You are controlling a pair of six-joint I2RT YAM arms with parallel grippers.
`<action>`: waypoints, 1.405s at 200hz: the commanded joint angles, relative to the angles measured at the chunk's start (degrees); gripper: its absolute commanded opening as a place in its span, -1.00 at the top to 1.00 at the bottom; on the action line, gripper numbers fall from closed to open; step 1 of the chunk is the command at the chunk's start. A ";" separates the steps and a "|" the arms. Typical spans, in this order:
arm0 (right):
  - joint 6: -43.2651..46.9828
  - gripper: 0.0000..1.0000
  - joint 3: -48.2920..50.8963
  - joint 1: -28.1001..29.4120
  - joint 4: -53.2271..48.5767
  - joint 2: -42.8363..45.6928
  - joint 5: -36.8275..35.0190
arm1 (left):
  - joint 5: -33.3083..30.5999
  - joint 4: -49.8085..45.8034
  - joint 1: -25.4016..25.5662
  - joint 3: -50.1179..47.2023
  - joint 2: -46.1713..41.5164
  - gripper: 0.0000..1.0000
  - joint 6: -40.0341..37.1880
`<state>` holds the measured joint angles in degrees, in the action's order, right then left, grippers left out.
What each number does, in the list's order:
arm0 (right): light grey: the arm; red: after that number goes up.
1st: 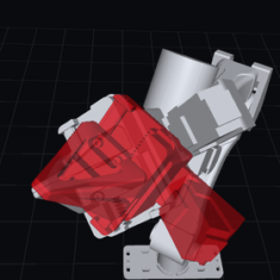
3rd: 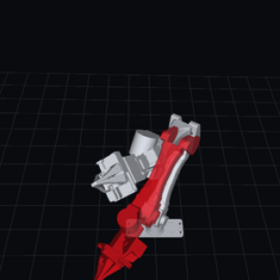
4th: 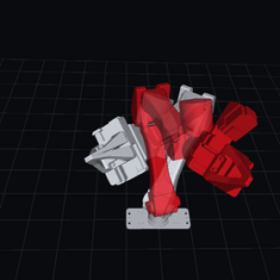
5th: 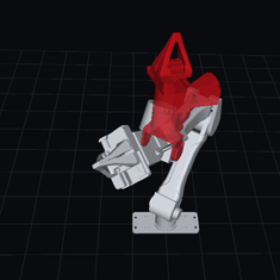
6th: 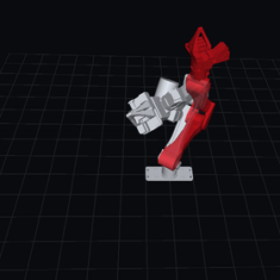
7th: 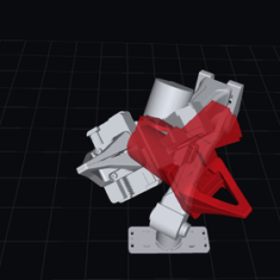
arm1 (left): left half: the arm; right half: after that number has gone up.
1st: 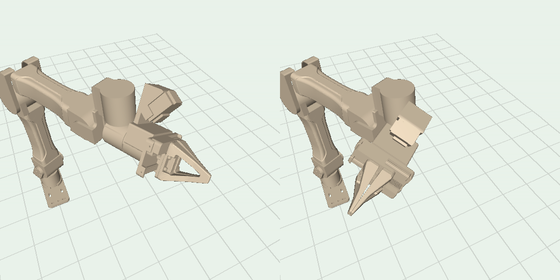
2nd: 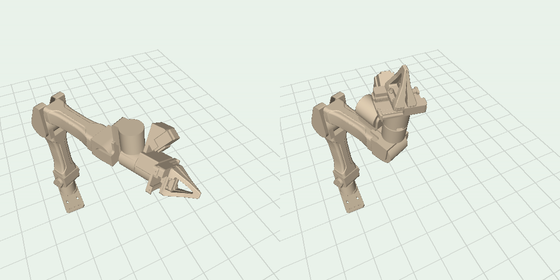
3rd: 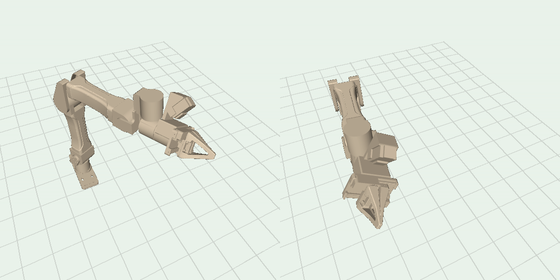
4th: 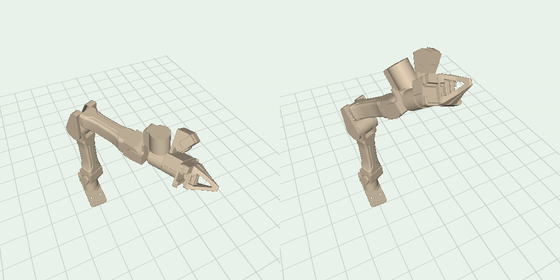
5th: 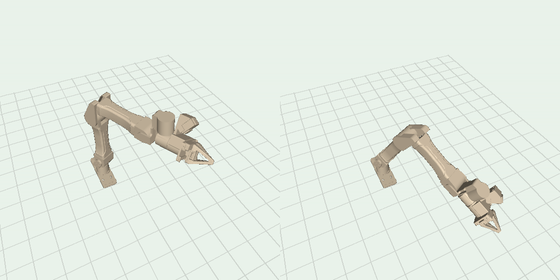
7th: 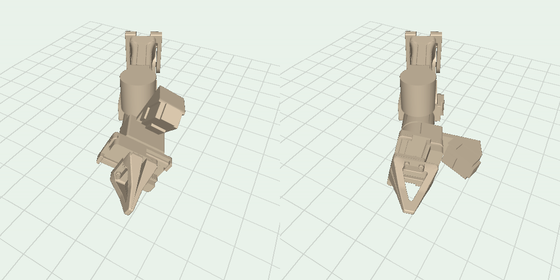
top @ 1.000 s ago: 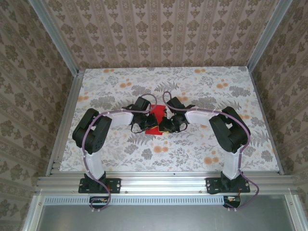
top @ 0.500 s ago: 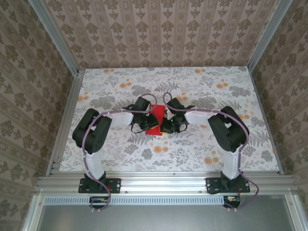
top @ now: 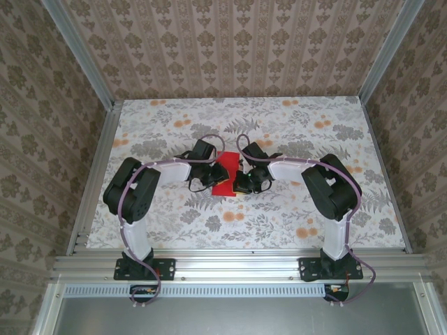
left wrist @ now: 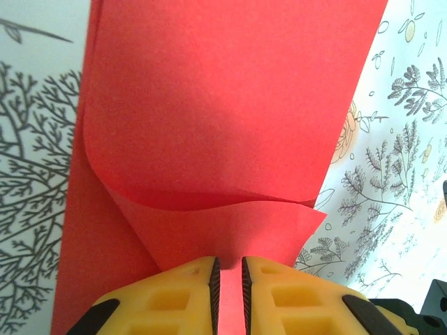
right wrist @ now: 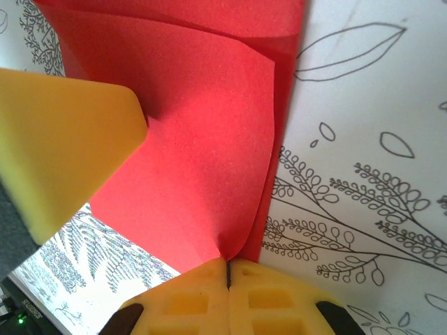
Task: Fold a paper plane with a square sheet of paper (pick it up from the middle)
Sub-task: Fold the triangle a second time at the center of the table.
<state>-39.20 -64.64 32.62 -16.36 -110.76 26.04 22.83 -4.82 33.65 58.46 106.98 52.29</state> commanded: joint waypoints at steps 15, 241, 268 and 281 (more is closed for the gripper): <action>0.63 0.86 0.92 -0.23 -4.24 -1.99 -2.01 | -3.03 -1.97 -1.04 -0.40 0.06 0.64 -0.85; 7.06 0.67 -11.88 4.47 -9.28 -3.80 -4.06 | -4.99 -7.33 0.36 0.10 2.80 0.76 0.17; 6.06 0.69 -10.03 3.32 -9.17 -4.45 -3.61 | -5.07 -7.40 0.36 0.04 2.80 0.77 0.18; 5.71 0.69 -8.44 2.70 -8.60 -4.12 -2.76 | -5.08 -7.40 0.28 0.01 2.79 0.77 0.14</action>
<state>-32.97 -75.11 36.71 -24.38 -113.36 22.52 20.05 -7.38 33.67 58.98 107.15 52.29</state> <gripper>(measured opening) 0.155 0.118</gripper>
